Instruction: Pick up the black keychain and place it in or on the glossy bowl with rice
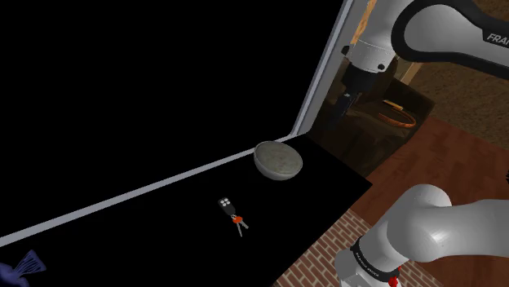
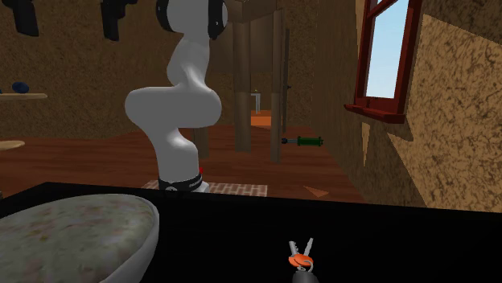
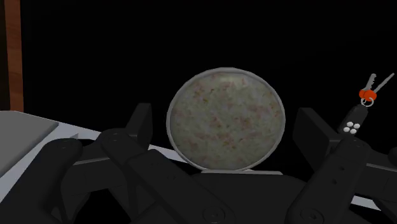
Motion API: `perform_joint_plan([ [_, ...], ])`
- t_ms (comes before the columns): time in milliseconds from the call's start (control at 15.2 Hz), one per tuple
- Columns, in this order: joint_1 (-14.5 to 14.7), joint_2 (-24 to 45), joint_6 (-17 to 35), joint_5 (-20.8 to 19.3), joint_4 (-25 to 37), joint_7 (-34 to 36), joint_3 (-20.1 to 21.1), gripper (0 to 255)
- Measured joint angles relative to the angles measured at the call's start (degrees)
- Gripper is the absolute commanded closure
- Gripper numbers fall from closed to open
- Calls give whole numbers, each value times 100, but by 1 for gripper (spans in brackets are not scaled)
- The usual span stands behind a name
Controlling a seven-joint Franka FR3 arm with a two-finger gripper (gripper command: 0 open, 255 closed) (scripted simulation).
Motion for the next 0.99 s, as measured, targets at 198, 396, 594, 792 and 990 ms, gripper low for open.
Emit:
perform_joint_plan([
  [198, 41, 14, 165, 94, -144, 142, 128, 0],
  [396, 142, 37, 515, 311, -446, 458, 422, 0],
  [594, 254, 153, 902, 548, -686, 815, 766, 0],
  [792, 367, 353, 1378, 776, -913, 1168, 1128, 0],
  [990, 457, 617, 1813, 968, -1034, 1506, 1478, 0],
])
